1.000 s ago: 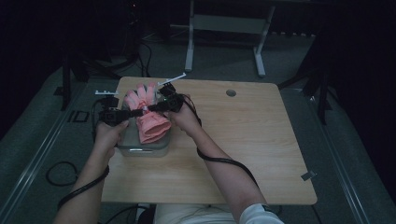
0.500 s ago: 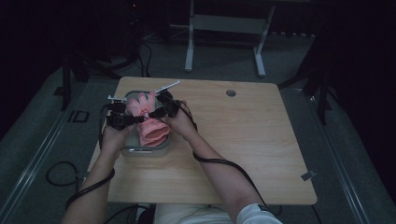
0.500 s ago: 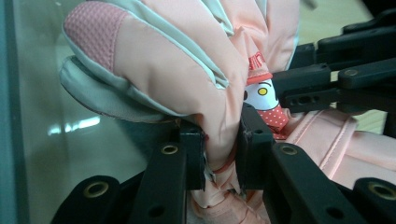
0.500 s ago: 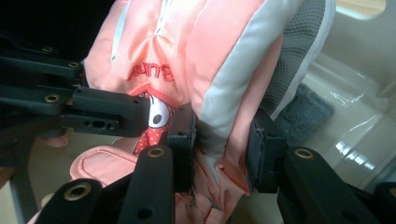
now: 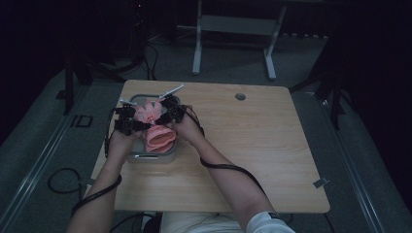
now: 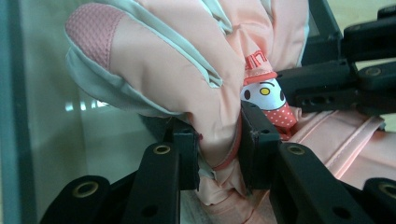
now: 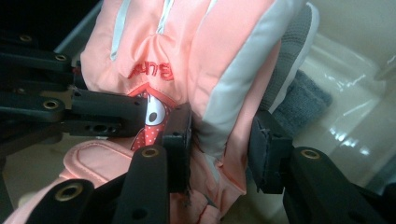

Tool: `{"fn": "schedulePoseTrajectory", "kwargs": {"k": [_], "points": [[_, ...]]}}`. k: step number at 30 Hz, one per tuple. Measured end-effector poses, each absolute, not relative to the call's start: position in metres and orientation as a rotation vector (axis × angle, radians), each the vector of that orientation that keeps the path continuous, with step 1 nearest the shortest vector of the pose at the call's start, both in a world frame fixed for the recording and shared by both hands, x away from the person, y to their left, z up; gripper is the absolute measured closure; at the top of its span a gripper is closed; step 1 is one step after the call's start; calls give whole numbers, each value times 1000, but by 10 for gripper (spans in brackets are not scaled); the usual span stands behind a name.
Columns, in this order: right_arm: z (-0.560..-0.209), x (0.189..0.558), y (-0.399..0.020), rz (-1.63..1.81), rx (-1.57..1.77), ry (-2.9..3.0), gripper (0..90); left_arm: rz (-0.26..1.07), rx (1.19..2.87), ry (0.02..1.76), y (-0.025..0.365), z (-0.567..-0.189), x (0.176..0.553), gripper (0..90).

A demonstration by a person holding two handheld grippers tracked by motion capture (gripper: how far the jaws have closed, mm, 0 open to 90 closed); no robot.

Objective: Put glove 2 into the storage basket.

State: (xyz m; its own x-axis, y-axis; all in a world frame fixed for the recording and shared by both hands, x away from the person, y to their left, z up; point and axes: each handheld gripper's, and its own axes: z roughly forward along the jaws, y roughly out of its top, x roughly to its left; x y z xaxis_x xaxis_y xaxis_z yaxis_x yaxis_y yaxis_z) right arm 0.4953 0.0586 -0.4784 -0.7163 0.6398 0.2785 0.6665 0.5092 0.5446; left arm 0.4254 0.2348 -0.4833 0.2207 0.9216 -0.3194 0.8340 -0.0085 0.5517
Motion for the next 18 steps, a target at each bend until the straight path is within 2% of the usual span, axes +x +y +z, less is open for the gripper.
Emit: {"fn": "schedulePoseTrajectory", "kwargs": {"k": [6,11,18], "points": [[-479,494,59,-993,-1173,-2707,616,195,1848,1636,233,-483,426,677],[-479,498,57,-1021,-1184,-2678,553,236,1838,1653,237,-482,426,556],[-471,500,52,-1057,-1183,-2675,511,265,1819,1620,241,-477,424,485]]}}
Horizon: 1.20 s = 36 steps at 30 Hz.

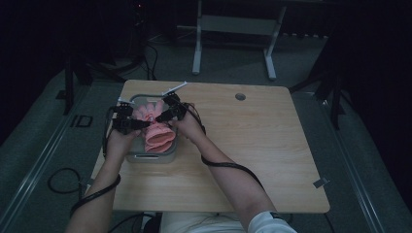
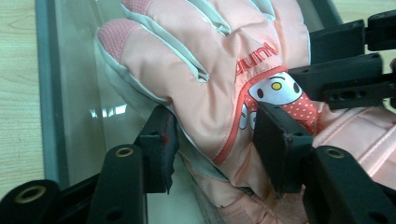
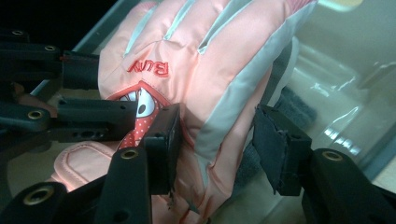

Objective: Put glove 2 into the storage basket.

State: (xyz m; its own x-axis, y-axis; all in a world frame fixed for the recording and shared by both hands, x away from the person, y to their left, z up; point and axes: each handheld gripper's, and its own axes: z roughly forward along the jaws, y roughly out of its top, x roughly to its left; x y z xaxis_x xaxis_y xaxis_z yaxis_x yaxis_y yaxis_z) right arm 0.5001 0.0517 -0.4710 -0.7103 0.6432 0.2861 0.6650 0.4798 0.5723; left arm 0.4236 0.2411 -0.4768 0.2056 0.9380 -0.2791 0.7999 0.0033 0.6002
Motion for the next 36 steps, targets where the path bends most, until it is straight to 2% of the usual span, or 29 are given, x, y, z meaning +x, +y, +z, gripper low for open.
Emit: {"fn": "schedulePoseTrajectory", "kwargs": {"k": [22,36], "points": [[-441,489,40,-1187,-1127,-2638,483,333,1780,1558,244,-453,415,454],[-423,481,19,-1281,-1088,-2627,461,348,1746,1422,232,-426,401,435]]}}
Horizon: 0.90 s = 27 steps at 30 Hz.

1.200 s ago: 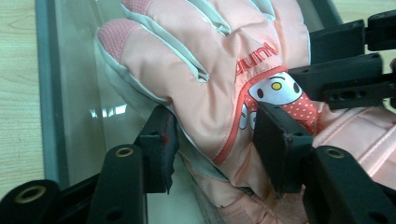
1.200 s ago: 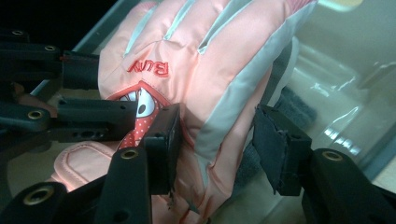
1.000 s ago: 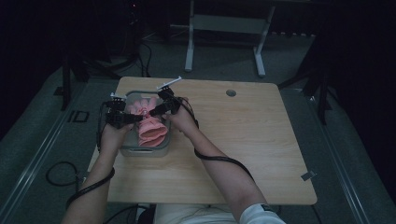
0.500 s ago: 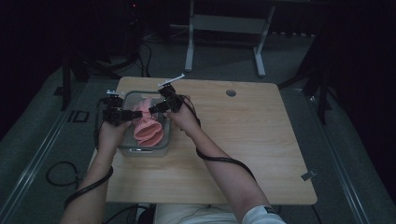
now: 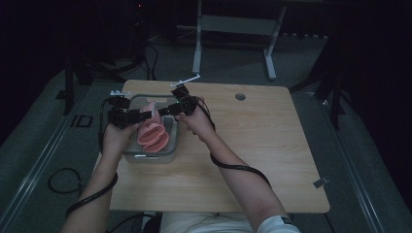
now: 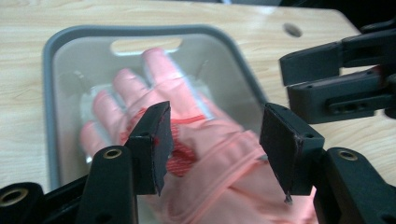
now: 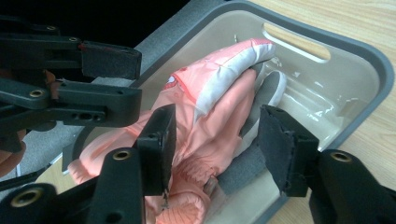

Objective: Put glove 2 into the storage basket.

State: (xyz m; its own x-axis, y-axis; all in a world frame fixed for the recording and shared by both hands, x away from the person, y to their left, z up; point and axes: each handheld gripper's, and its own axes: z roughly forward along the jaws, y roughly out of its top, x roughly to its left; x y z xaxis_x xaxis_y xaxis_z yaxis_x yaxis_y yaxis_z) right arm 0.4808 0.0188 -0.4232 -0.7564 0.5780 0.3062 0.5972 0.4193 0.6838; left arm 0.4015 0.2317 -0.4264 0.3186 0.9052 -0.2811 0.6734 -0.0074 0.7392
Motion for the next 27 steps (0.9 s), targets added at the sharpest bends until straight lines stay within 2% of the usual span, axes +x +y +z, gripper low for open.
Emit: {"fn": "schedulePoseTrajectory", "kwargs": {"k": [2,6,8,10,16,21,27], "points": [[-422,478,14,-1289,-1070,-2633,429,356,1749,1400,227,-422,397,426],[-421,474,2,-1294,-1014,-2652,336,337,1764,1346,217,-417,388,260],[-420,472,-4,-1302,-992,-2652,285,331,1775,1320,211,-416,384,224],[-419,470,-12,-1301,-971,-2664,251,354,1801,1309,202,-415,379,147],[-420,466,-36,-1343,-965,-2677,225,373,1823,1206,181,-410,366,107],[-427,463,-53,-1348,-930,-2727,176,382,1882,1126,161,-413,358,22],[-436,459,-69,-1379,-882,-2715,180,371,1918,1024,135,-417,346,22]]}}
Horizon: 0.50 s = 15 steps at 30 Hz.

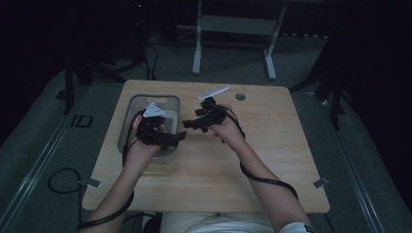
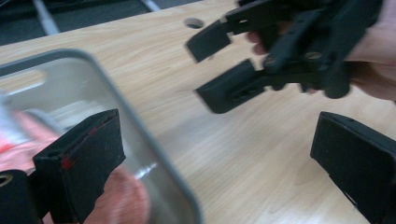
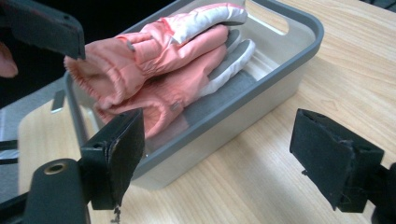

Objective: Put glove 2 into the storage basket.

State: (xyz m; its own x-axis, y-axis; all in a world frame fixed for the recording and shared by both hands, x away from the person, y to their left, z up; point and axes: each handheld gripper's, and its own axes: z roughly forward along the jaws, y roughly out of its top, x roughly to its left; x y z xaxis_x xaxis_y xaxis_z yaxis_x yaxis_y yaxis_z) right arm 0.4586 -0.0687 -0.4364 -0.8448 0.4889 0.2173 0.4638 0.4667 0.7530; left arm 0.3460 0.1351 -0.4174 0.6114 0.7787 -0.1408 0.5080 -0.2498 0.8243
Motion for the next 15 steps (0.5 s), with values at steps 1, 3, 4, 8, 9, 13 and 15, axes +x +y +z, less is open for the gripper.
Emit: {"fn": "schedulePoseTrajectory", "kwargs": {"k": [1,3,4,8,9,13,15], "points": [[-438,458,-71,1355,871,2670,179,360,1917,1007,132,-418,344,22],[-441,456,-76,1342,860,2671,179,340,1916,978,125,-418,340,22],[-442,454,-78,1339,857,2677,178,335,1917,965,122,-419,338,23],[-448,449,-87,1324,837,2673,179,322,1935,914,108,-424,331,23],[-450,448,-90,1321,828,2672,180,307,1947,902,105,-426,330,23],[-460,443,-97,1318,833,2666,180,280,1967,863,95,-435,325,22],[-466,441,-100,1309,837,2674,176,260,1967,850,92,-439,323,23]]}}
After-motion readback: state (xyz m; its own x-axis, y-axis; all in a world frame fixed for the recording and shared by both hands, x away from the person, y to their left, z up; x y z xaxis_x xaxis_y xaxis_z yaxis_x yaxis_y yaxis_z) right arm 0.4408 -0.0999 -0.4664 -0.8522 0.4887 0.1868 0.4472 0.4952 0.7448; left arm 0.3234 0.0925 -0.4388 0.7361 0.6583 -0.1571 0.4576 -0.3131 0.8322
